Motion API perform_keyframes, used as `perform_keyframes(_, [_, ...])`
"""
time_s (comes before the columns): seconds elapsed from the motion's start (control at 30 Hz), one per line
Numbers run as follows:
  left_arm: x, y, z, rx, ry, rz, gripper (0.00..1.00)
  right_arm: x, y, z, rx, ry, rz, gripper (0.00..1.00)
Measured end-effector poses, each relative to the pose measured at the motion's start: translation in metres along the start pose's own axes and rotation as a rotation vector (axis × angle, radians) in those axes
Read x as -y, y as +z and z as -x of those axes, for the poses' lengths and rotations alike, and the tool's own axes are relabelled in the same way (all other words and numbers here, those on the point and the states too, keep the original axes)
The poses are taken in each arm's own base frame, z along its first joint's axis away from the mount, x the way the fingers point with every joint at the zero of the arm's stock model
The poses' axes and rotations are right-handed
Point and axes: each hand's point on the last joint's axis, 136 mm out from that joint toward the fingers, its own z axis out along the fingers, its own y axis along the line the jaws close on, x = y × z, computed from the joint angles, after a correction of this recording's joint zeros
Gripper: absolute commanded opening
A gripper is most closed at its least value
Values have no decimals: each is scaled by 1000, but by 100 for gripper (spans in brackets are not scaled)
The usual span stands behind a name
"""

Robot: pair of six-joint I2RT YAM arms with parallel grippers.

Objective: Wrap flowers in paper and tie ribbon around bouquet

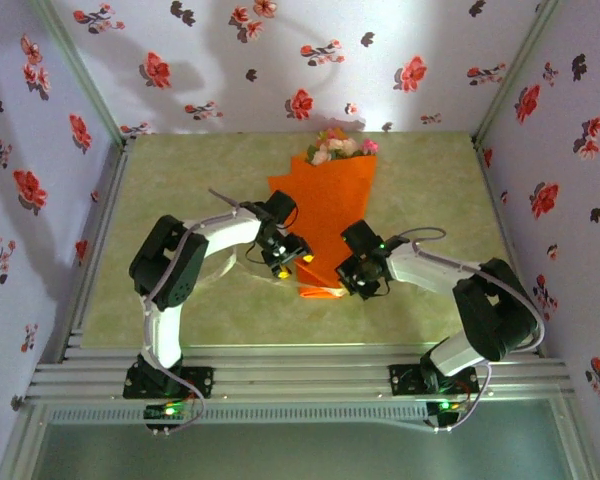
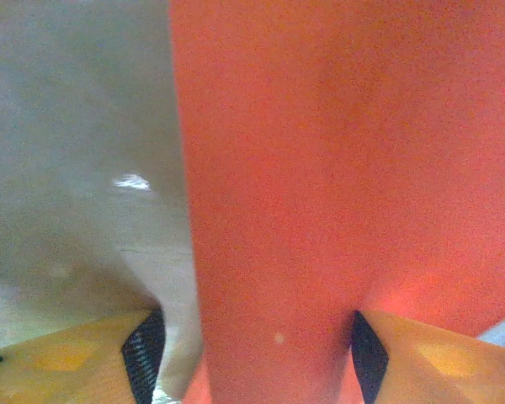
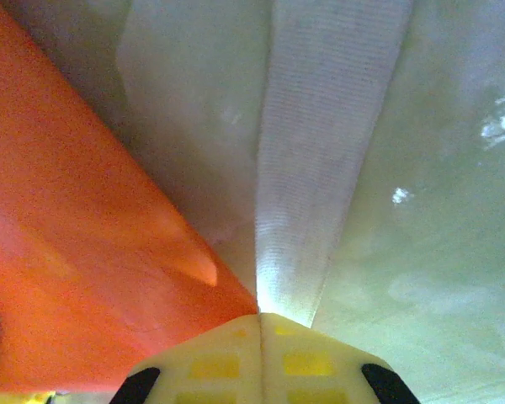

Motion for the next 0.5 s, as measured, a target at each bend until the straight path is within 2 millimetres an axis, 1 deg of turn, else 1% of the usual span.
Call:
perform_keyframes(0.07, [2, -3, 0, 14, 11, -18, 62, 4, -3, -1, 0, -8, -2, 0])
perform_keyframes(0.17, [0, -1, -1, 27, 25, -24, 59, 12, -10, -3, -1, -17, -3, 0])
perform_keyframes(0.3, [-2, 0, -2, 48, 41, -38, 52, 25, -15, -5, -1, -17, -5, 0])
perform_keyframes(0.43, [-7, 1, -3, 72, 42, -60, 43, 38, -12, -6, -7, -13, -24, 0])
perform_keyframes(0.5, [-9, 1, -3, 82, 32, -75, 41, 41, -11, -6, -7, -11, -34, 0])
